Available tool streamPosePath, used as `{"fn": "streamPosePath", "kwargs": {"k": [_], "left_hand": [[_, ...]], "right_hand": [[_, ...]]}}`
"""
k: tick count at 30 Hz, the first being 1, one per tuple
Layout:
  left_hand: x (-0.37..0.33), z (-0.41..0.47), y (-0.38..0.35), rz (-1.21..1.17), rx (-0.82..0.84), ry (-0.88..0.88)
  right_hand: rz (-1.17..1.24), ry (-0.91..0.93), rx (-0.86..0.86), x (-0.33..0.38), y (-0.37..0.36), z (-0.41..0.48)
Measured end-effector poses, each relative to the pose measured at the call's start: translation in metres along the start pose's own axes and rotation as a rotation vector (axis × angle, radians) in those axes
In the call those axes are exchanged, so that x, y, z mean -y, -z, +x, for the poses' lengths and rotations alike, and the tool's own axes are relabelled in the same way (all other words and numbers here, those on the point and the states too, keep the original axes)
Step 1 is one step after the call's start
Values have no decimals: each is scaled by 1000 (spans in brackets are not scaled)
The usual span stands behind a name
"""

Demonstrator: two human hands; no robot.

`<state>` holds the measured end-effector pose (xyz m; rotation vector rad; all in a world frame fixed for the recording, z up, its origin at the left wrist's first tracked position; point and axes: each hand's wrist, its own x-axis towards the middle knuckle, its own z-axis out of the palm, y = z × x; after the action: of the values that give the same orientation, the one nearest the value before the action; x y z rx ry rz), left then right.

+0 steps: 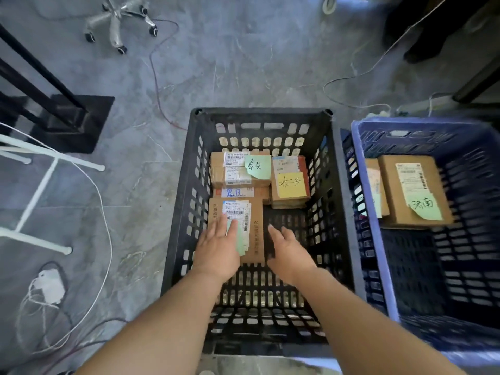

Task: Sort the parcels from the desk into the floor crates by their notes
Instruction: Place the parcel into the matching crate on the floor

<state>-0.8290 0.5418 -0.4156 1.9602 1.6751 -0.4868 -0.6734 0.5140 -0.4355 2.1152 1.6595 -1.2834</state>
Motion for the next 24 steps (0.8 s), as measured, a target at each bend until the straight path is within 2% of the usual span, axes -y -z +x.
{"fn": "streamPosePath", "kwargs": {"k": [7,11,14,20,24], "left_hand": [[-65,-76,57,32,-104,-94],[-97,-125,84,41,-143,-75],[-120,-153,103,58,-235,-65],[-155,-197,136,137,-331,-126],[-165,-221,149,196,-409,-213]], "right_hand": [[-6,82,-211,-6,73,-93],[-87,135,-299,-11,114,-148],[-157,172,-393,-13,141,-186],[-203,153,-609,-16,172,-254],[-219,73,-722,-24,175,-291]]}}
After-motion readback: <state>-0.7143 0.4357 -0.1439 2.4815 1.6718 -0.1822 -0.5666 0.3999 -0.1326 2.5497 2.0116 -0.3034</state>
